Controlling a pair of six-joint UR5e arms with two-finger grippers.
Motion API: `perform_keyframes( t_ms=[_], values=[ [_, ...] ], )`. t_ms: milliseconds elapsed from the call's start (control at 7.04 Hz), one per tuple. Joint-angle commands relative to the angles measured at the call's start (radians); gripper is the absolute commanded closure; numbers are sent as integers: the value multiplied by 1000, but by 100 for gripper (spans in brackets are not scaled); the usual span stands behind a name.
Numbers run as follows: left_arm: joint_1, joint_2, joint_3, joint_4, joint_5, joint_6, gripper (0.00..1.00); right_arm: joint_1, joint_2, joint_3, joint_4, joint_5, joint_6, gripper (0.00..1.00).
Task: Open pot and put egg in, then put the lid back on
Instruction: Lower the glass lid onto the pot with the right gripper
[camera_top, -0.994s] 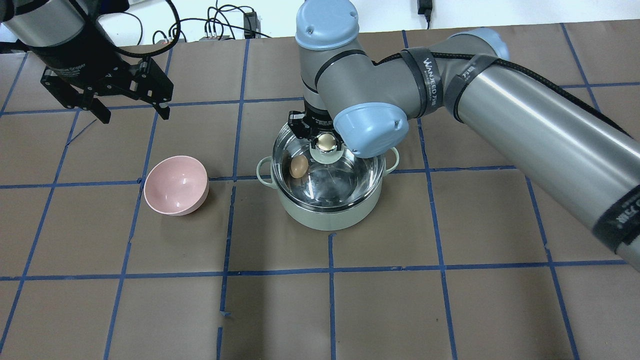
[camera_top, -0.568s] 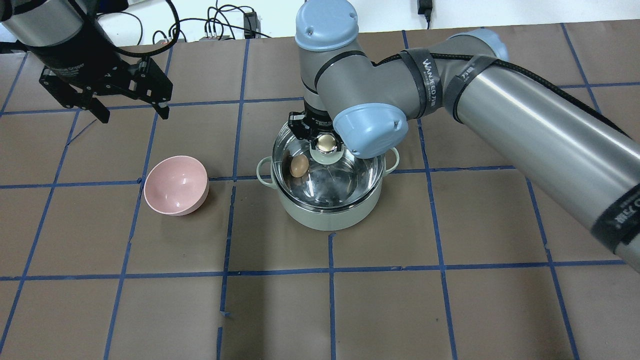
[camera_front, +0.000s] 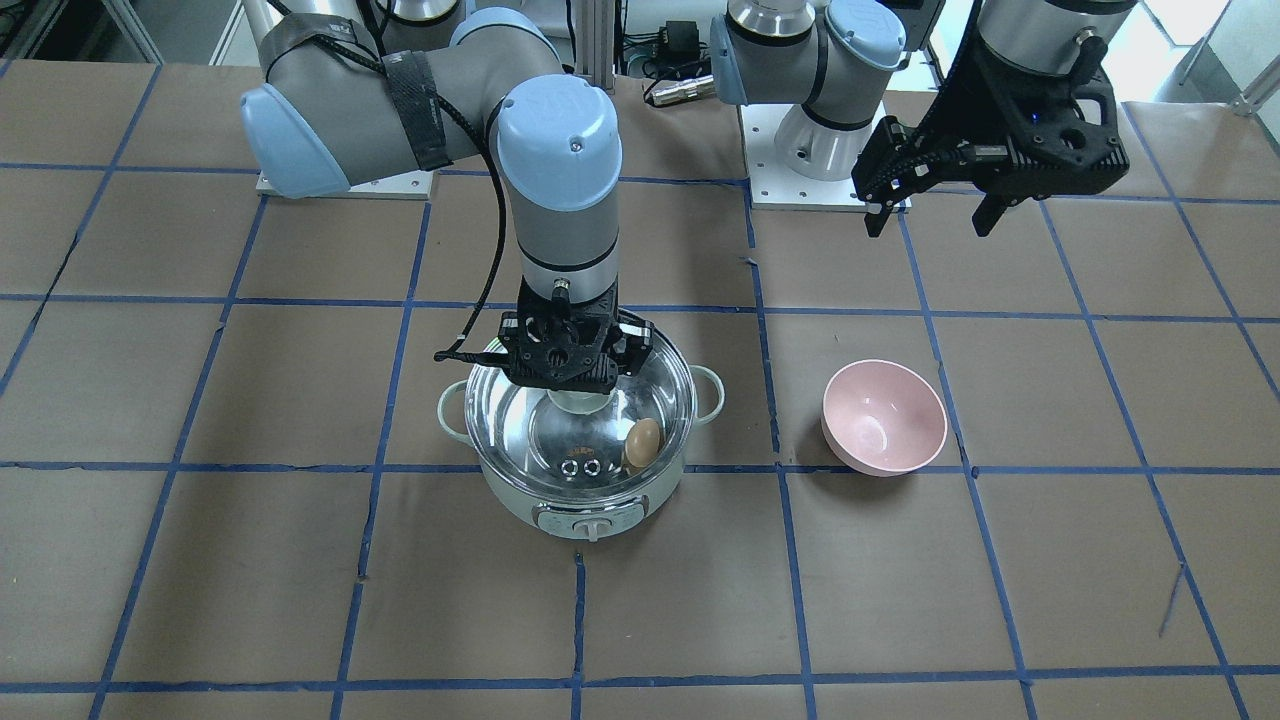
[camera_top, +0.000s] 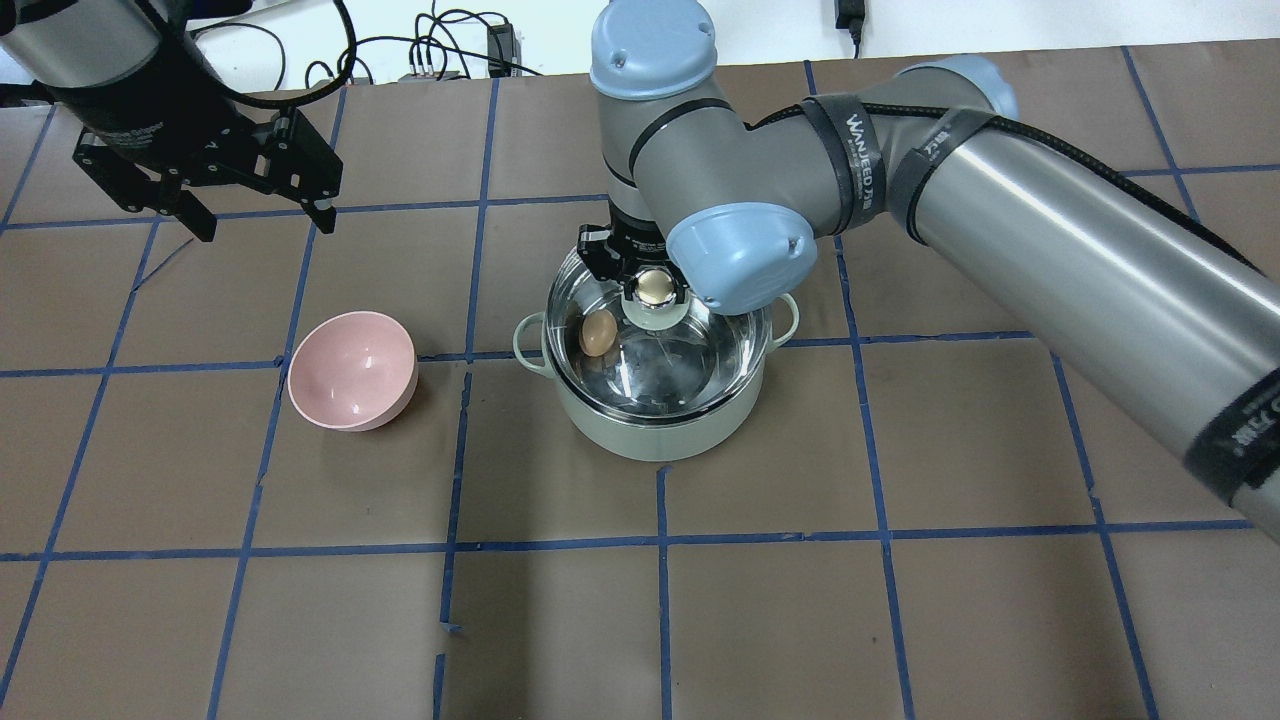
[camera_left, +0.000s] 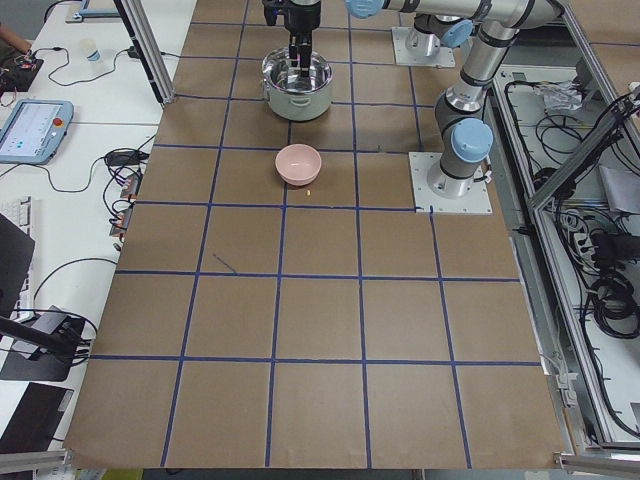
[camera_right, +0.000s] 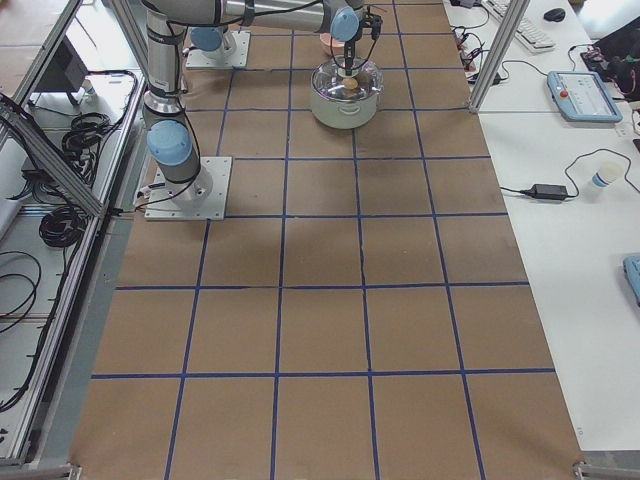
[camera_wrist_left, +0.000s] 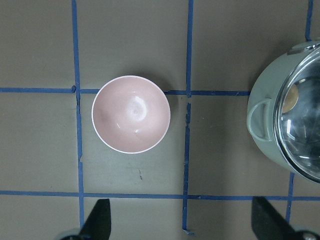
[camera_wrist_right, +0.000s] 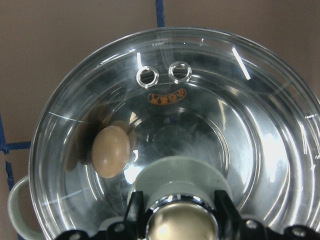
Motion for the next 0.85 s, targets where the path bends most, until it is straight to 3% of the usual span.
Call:
perform_keyframes(
  t_ms=[0, 142, 710],
  values=[
    [0, 9, -8, -1, 3, 0, 1, 0, 3, -2, 12, 3, -1, 100],
    [0, 9, -8, -1, 1, 0, 1, 0, 5, -3, 12, 39, -1, 100],
    [0, 9, -7, -1, -3, -2, 1, 0, 6, -3, 29, 44, -4, 100]
  ],
)
